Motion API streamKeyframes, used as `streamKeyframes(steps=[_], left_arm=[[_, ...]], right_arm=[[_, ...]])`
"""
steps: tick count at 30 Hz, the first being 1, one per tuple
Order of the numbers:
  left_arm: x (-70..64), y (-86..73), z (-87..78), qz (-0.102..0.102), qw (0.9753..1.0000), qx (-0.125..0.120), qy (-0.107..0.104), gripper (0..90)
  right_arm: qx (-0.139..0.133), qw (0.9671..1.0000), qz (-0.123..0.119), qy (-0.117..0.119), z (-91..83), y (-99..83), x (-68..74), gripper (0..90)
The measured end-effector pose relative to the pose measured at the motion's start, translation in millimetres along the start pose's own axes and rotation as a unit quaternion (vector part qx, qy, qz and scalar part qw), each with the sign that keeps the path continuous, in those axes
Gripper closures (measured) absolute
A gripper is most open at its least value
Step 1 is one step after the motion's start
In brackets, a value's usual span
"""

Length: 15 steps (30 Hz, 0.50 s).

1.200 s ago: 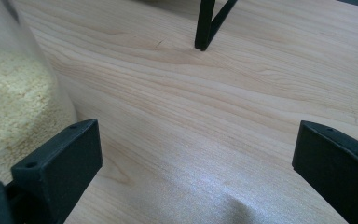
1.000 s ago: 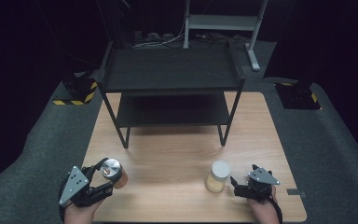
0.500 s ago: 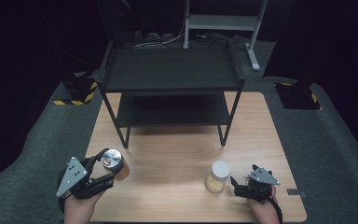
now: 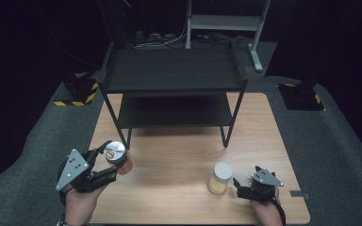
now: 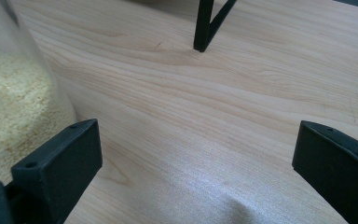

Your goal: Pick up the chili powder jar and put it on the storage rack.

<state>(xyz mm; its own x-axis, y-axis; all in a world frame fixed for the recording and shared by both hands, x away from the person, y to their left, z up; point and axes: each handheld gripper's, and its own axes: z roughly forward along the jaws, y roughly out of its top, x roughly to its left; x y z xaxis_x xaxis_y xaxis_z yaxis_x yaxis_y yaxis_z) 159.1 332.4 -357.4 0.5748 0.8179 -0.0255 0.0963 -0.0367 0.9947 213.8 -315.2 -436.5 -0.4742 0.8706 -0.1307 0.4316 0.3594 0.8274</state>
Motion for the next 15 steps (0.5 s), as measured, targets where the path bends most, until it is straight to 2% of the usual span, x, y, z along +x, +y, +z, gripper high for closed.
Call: streamKeyframes(steps=[15], left_arm=[[2.2, 21.1, 6.2, 0.004, 0.9997, -0.023, -0.006, 34.7]], right_arm=[[0.000, 1.0000, 0.001, 0.000, 0.0, 0.0, -0.1, 0.8]])
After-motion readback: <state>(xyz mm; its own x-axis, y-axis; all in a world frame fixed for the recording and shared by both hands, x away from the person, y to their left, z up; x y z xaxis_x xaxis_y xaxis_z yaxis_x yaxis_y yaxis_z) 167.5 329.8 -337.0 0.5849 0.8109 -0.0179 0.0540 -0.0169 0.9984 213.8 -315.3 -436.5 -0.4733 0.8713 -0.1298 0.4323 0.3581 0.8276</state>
